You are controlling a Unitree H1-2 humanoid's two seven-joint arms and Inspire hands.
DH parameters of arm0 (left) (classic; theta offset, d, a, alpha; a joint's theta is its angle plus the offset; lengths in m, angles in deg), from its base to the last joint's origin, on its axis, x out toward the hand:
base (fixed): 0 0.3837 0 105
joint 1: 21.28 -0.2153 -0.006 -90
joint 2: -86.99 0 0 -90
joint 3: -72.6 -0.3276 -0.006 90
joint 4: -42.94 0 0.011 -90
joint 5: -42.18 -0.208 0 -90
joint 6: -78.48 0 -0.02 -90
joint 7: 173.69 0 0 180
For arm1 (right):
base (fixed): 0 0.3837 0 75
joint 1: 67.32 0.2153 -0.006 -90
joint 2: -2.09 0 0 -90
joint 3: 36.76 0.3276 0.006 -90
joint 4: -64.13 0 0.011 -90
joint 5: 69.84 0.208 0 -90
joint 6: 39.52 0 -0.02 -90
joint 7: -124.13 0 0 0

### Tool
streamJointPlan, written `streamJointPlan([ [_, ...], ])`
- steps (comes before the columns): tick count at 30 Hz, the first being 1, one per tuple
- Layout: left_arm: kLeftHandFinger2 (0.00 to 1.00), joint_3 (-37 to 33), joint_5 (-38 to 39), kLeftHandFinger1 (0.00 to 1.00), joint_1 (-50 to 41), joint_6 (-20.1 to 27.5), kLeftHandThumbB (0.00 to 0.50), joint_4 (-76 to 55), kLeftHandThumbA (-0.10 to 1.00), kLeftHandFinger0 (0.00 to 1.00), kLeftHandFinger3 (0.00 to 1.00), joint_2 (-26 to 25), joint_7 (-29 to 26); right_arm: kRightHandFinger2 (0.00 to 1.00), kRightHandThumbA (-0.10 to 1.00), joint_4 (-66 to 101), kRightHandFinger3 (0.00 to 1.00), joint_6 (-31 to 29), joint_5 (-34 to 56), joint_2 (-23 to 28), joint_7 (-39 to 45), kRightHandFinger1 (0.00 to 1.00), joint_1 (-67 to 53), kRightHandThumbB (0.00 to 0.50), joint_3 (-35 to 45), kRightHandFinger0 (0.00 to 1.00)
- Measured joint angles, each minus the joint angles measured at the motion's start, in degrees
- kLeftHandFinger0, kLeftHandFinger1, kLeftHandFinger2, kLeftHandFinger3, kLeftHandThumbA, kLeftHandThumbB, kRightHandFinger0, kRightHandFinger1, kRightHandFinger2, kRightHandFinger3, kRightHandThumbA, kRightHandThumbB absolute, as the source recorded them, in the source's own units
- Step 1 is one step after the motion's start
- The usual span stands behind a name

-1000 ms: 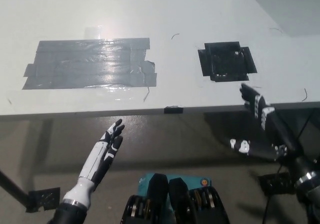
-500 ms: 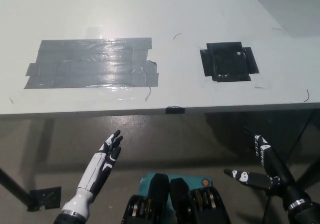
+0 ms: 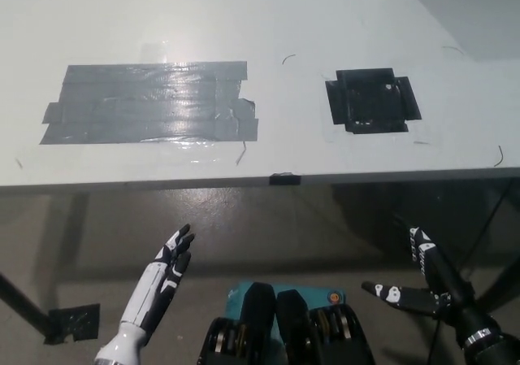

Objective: A toilet paper roll is kept on the black spot on the desk infront of the robot and the robot inserts its right thumb into the hole in the centre to grab the roll. Then it passes the roll to a person.

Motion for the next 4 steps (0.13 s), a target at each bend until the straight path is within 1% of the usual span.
streamJointPlan([
  [1,1.00,0.1,0.0,1.00,-0.1,0.0,0.080,-0.1,0.97,1.00,1.00,0.0,0.0,1.00,0.88,0.0,1.00,0.0,-0.1,0.0,0.0,1.00,0.0,0.233,0.0,1.00],
  [2,1.00,0.2,0.0,1.00,-0.2,0.0,0.073,-0.1,0.94,1.00,1.00,0.0,0.0,1.00,0.89,0.0,1.00,-0.1,-0.1,0.0,0.0,1.00,0.0,0.250,-0.1,1.00],
  [4,1.00,0.3,0.0,1.00,-0.5,0.0,0.068,-0.2,0.92,1.00,1.00,0.0,0.0,1.00,0.89,0.0,1.00,-0.2,-0.1,0.0,0.0,1.00,0.0,0.254,-0.2,1.00],
])
